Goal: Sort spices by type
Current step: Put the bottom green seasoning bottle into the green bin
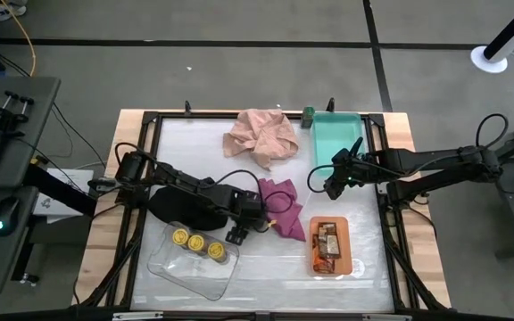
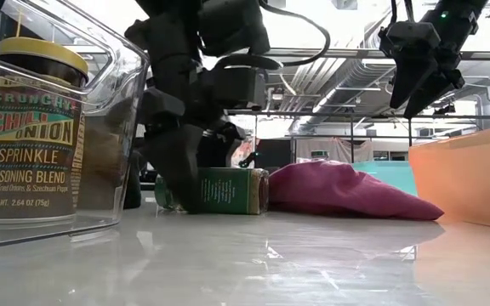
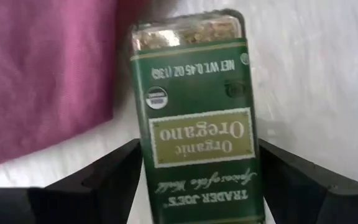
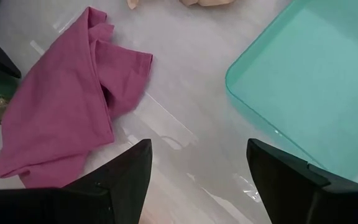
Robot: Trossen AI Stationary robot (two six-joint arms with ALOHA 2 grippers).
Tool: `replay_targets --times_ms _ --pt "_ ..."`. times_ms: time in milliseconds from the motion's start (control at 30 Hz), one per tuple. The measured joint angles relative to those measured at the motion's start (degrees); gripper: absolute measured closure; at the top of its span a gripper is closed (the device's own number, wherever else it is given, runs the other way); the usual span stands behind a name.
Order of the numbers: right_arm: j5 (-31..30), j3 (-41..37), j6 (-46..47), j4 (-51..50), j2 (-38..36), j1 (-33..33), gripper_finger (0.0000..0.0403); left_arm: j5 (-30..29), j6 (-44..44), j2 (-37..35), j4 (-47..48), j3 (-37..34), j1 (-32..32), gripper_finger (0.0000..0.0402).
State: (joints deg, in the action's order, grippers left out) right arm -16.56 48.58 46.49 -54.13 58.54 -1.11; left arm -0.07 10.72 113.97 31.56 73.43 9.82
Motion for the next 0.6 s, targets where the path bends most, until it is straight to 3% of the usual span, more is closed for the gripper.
replay_targets --times_ms 133,333,600 --pt "0.01 0.00 0.00 -0.01 0.00 0.00 0.0145 -0.31 0.05 -0.04 -2.17 0.00 -0.23 0.0142" --pt "0.52 0.00 0.05 1.06 -0.01 0.01 0.0145 -0.15 0.07 -0.73 -6.10 2.64 -0.93 0.0243" --pt "2.14 2.67 -4.56 10.16 -2.55 -0.01 0.0145 2.14 -0.14 -10.22 -10.92 8.16 -8.58 0.0242"
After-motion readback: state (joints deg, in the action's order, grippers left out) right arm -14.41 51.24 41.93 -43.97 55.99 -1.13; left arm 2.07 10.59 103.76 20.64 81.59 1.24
